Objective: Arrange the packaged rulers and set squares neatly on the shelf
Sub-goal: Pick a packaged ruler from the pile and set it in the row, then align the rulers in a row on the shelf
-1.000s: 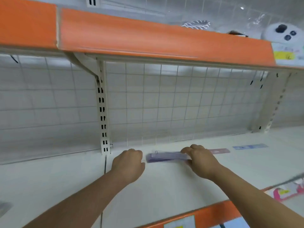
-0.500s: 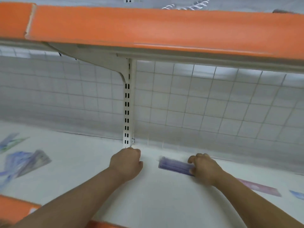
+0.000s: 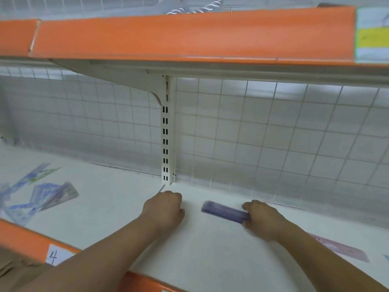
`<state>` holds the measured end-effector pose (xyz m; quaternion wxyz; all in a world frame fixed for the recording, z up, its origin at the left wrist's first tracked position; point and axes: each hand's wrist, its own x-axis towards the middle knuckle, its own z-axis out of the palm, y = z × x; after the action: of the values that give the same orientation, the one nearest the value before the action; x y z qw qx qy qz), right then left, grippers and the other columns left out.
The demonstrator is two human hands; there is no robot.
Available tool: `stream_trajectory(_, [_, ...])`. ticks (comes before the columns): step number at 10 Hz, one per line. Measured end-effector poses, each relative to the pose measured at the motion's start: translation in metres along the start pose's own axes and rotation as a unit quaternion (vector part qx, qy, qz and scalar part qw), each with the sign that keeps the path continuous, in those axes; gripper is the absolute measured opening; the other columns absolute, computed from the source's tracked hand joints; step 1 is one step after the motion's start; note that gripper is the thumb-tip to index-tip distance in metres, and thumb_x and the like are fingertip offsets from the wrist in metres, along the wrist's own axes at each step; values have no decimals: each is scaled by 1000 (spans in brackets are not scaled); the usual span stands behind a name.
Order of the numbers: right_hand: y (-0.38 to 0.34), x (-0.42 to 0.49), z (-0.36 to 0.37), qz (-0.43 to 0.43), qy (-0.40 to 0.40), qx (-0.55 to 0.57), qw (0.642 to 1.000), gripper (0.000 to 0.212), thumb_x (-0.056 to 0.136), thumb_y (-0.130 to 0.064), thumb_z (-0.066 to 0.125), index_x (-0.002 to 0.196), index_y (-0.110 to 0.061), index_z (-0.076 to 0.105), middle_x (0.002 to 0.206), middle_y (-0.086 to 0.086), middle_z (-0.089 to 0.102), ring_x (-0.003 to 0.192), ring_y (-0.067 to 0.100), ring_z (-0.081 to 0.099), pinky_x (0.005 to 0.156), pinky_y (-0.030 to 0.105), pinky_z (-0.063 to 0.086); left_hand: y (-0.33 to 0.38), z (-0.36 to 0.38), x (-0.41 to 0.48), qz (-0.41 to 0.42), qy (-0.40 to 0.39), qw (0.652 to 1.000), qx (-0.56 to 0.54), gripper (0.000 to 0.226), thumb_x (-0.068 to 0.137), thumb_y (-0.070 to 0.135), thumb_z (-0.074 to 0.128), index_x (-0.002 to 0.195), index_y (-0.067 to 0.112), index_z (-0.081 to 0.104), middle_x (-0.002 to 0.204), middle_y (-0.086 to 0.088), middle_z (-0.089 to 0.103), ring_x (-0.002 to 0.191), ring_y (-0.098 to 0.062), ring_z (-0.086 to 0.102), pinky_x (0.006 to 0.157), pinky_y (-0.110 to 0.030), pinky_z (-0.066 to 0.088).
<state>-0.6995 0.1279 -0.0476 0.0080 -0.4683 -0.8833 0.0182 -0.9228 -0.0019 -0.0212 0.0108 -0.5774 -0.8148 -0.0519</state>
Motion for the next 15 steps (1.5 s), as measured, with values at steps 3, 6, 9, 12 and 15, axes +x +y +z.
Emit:
stream_trajectory(3, [0,0,2,-3,-2,11,1000,36,92,-46,48,113,-17,55,115,2,50,110,22,49,87,30,41,0,-1,-6,-7,2,1000,8,32,97,33,42,122,18,54,121,0,57,114,-21,54,86,-32,46])
stream_trajectory(6, [-6,0,-3,4,-11,11,1000,38,91,-50,48,112,-18,54,111,1,48,108,21,49,87,30,42,-2,0,-9,-18,5,1000,8,32,98,33,42,122,17,54,123,-1,56,116,-21,52,87,-32,46])
stream_trajectory(9, [-70,-1,-17,-107,103,89,985,30,93,-42,48,115,-26,61,112,-3,52,117,19,46,91,27,39,-16,-2,-26,-47,8,999,0,31,97,32,43,121,16,54,121,-2,56,114,-22,53,86,-33,46])
stream_trajectory(12, [-178,1,-23,-226,59,72,970,35,96,-42,47,124,-23,56,121,-2,54,120,17,45,96,29,40,-90,-20,-69,-125,35,991,-12,32,96,35,45,121,16,55,121,-3,56,115,-23,53,88,-31,45])
stream_trajectory(15, [-309,6,-23,-294,52,72,952,35,96,-42,47,123,-22,56,120,-1,54,118,19,47,94,30,42,-204,-41,-124,-178,50,983,2,34,97,33,46,125,15,52,127,-6,54,118,-24,52,90,-32,46])
